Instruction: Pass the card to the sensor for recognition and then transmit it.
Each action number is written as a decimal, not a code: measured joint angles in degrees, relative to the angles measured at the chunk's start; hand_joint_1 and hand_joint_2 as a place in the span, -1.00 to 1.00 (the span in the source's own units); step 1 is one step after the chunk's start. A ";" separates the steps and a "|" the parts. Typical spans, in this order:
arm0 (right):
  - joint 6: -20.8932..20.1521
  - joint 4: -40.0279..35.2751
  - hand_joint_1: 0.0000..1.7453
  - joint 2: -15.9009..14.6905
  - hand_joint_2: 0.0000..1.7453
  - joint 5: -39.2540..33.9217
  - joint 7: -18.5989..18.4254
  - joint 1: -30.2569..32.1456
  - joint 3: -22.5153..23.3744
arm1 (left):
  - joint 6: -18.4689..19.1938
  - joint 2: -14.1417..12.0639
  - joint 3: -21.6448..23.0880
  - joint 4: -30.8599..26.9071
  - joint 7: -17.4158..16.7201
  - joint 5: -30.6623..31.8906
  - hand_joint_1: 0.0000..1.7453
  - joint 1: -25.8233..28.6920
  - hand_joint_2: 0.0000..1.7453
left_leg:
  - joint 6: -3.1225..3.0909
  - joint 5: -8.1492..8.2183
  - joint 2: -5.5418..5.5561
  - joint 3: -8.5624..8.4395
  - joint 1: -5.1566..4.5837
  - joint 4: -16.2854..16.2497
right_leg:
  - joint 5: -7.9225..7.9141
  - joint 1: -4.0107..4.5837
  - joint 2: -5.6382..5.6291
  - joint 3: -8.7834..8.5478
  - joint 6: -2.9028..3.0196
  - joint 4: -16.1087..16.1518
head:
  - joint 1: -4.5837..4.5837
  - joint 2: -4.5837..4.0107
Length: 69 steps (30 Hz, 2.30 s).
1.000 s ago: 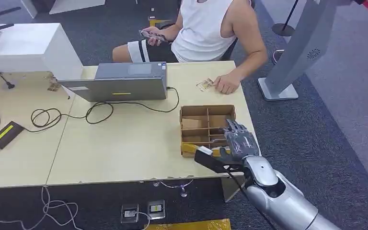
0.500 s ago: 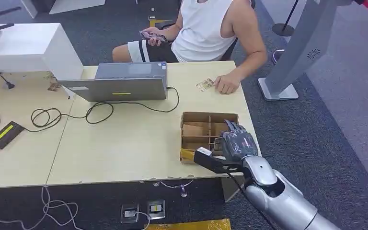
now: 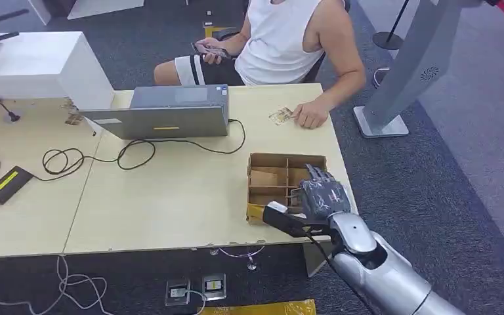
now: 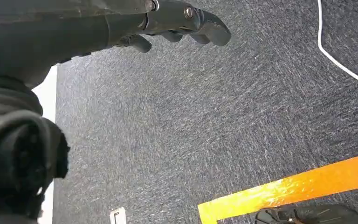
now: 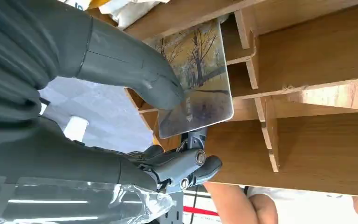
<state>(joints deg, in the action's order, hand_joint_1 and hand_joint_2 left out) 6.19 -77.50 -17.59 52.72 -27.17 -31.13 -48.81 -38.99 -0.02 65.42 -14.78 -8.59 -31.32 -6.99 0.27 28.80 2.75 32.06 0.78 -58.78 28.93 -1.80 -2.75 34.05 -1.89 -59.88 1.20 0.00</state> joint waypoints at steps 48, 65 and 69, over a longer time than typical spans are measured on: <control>-2.18 -11.39 1.00 -6.38 1.00 3.56 -3.37 -18.81 6.89 | 1.57 0.00 1.05 0.00 -1.29 3.19 -1.00 -2.41 -1.00 | 0.01 -0.06 0.00 0.02 0.01 -0.01 | -0.07 0.00 -0.04 -0.01 0.03 -0.03 | 0.00 0.00; 1.16 15.74 1.00 2.56 1.00 3.76 -1.49 -32.33 -3.78 | 3.06 0.48 2.38 0.00 -2.80 5.57 -1.00 -3.28 -1.00 | 0.02 -0.08 0.14 0.10 0.02 -0.01 | -0.07 0.01 0.05 0.02 0.04 -0.04 | -0.02 0.00; 1.53 19.51 1.00 3.45 1.00 3.39 -2.05 -33.25 -4.98 | 3.04 0.61 2.43 0.00 -2.78 5.68 -1.00 -3.26 -1.00 | 0.02 -0.08 0.13 0.08 0.02 -0.01 | -0.07 0.01 0.04 0.02 0.04 -0.04 | 0.02 0.00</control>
<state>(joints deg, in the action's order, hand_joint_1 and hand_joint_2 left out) 7.72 -57.99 -14.14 56.11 -29.22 -64.38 -53.79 -35.95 0.59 67.84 -14.78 -11.37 -25.64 -10.25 0.29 28.72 2.89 32.13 0.80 -58.79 28.86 -1.78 -2.71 34.07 -1.85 -59.92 1.22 0.00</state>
